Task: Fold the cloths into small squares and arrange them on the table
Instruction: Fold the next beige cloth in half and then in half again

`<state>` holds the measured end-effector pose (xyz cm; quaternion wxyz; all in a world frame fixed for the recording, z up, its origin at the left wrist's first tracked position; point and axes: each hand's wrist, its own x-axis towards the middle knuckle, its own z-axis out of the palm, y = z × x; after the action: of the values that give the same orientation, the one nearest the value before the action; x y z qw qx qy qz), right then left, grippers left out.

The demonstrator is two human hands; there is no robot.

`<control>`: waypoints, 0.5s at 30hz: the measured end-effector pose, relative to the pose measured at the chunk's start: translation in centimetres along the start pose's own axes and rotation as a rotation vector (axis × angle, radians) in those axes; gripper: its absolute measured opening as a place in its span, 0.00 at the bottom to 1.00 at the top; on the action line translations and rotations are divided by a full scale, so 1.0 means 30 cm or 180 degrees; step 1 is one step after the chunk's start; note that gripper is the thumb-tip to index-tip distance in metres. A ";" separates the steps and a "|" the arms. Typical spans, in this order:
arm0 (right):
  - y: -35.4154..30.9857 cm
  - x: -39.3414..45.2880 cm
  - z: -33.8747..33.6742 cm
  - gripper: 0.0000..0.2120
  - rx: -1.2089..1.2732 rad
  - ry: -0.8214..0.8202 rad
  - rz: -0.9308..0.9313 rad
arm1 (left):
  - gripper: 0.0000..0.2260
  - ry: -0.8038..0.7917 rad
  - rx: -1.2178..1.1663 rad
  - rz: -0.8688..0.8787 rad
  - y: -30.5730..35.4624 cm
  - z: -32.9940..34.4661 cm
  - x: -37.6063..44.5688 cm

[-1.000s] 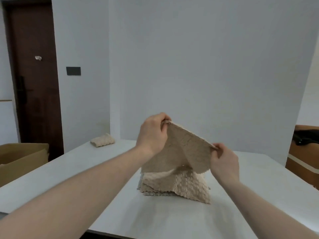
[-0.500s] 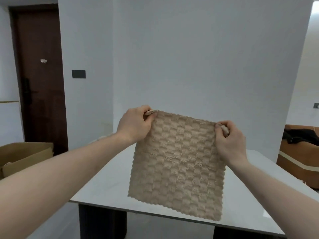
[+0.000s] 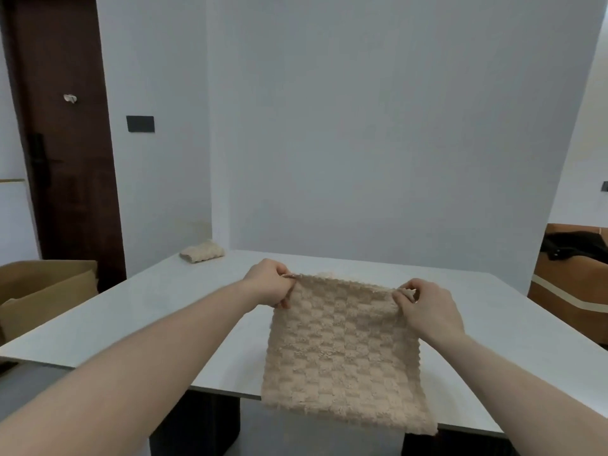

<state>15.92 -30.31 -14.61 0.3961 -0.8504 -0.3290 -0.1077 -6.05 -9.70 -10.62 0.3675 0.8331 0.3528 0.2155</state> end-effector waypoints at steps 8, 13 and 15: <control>0.045 0.093 0.077 0.06 0.0378 0.0109 0.0080 | 0.11 0.0343 -0.0821 -0.0298 -0.063 0.107 0.150; 0.032 0.128 0.095 0.07 0.0456 0.0095 -0.0002 | 0.07 0.0532 -0.0505 -0.0192 -0.063 0.119 0.175; 0.031 0.132 0.103 0.08 0.0460 0.0072 -0.0027 | 0.07 0.0583 -0.0388 -0.0137 -0.074 0.121 0.180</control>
<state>19.29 -26.59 -15.47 0.4597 -0.8170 -0.3350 -0.0949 -1.19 -6.26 -14.10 0.3883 0.7782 0.3890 0.3039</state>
